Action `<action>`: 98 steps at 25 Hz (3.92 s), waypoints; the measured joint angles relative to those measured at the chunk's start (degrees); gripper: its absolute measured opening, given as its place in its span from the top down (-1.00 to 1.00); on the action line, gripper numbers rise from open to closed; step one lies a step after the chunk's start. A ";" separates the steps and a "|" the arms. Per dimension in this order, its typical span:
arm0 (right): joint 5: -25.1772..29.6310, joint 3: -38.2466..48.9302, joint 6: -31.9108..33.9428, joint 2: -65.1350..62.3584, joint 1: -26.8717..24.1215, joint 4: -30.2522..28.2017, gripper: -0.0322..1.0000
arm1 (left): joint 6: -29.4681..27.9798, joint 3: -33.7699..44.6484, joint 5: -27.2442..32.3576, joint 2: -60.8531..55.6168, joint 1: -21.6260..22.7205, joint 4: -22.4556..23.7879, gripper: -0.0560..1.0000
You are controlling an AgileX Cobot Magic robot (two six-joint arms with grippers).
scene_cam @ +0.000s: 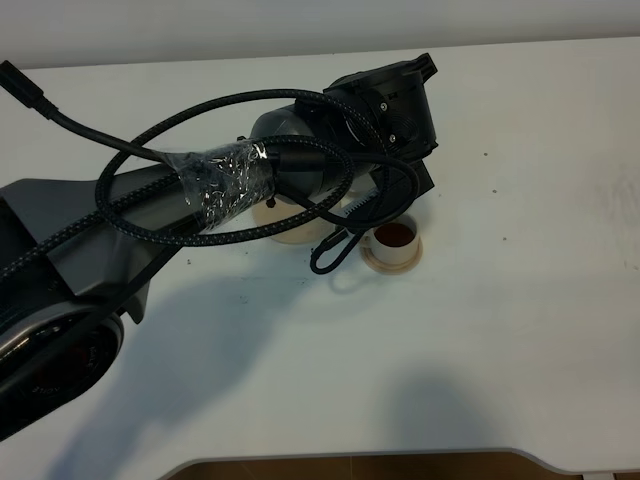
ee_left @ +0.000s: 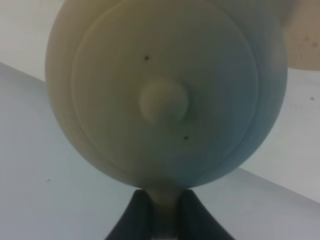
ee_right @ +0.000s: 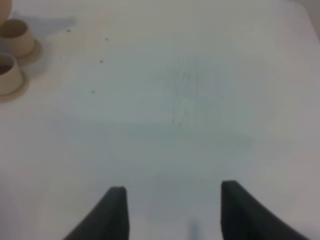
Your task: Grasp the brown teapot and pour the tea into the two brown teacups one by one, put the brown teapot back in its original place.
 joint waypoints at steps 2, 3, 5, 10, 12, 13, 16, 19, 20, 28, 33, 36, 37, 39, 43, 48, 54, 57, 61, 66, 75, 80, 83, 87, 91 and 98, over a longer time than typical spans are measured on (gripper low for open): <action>0.00 0.00 0.00 0.00 0.00 0.00 0.09 | 0.12 0.00 -0.04 0.00 0.00 0.00 0.68; 0.00 0.00 0.00 0.00 0.00 0.00 0.09 | 0.12 0.00 -0.04 0.00 0.00 0.05 0.68; 0.00 0.00 0.00 0.00 0.00 0.00 0.09 | 0.36 0.00 -0.11 0.00 0.00 0.14 0.68; 0.00 0.00 0.00 0.00 0.00 0.00 0.09 | 0.47 0.00 -0.40 0.00 0.00 1.13 0.68; 0.00 0.00 0.00 0.00 0.00 0.00 0.09 | 0.47 0.00 -0.47 0.00 0.00 1.31 0.68; 0.00 0.00 0.00 0.00 0.00 0.00 0.09 | 0.47 0.00 -0.47 0.00 0.00 1.37 0.68; 0.00 0.00 0.00 0.00 0.00 0.00 0.09 | 0.47 0.00 -0.76 0.00 0.00 1.49 0.68; 0.00 0.00 0.00 0.00 0.00 0.00 0.09 | 0.47 0.00 -1.17 0.00 0.00 1.29 0.68; 0.00 0.00 0.00 0.00 0.00 0.00 0.09 | 0.47 0.00 -1.23 0.00 0.00 0.92 0.68; 0.00 0.00 0.00 0.00 0.00 0.00 0.09 | 0.88 0.00 0.37 0.00 0.00 -3.74 0.68; 0.00 0.00 0.00 0.00 0.00 0.00 0.09 | 1.00 0.00 1.73 0.00 1.43 -9.78 0.68; 0.00 0.00 0.00 0.00 0.00 0.00 0.09 | 0.84 0.00 1.85 0.00 2.48 -12.94 0.68; 0.00 0.00 0.00 0.00 0.00 0.00 0.09 | 0.25 0.00 2.02 0.00 2.76 -13.66 0.68; 0.00 0.00 0.00 0.00 0.00 0.00 0.09 | -2.32 0.00 2.81 0.00 3.10 -14.72 0.68; 0.00 0.00 0.00 0.00 0.00 0.00 0.09 | -8.96 0.00 6.89 0.00 3.30 -15.49 0.68; 0.00 0.00 0.00 0.00 0.00 0.00 0.09 | -15.43 0.00 13.54 -0.81 3.36 -20.00 0.68; 0.00 0.00 0.00 0.00 0.00 0.00 0.09 | -25.16 0.00 19.34 -1.54 5.14 -30.11 0.68; 0.00 0.00 0.00 0.00 0.00 0.00 0.09 | -29.72 0.00 19.34 -1.72 7.01 -34.66 0.68; 0.00 0.00 0.00 0.00 0.00 0.00 0.09 | -35.26 0.82 19.34 -1.78 8.65 -39.63 0.68; 0.00 0.00 0.00 0.00 0.00 0.00 0.09 | -37.35 3.08 19.34 -1.91 9.10 -40.58 0.68; 0.00 0.00 0.00 0.00 0.00 0.00 0.09 | -37.42 1.81 10.80 -6.03 10.27 -32.43 0.68; 0.00 0.00 0.00 0.00 0.00 0.00 0.09 | -37.37 -1.34 9.07 -4.99 11.95 -29.82 0.68; 0.00 0.00 0.00 0.00 0.00 0.00 0.09 | -37.20 -3.30 6.49 -2.70 11.95 -27.37 0.68; 0.00 0.00 0.00 0.00 0.00 0.00 0.09 | -35.70 -7.09 5.06 1.64 11.95 -25.94 0.68; 0.00 0.00 0.00 0.00 0.00 0.00 0.09 | -32.17 -8.75 3.34 5.00 11.95 -23.89 0.68; 0.00 0.00 0.00 0.00 0.00 0.00 0.09 | -29.51 -9.20 1.65 5.52 11.95 -17.43 0.68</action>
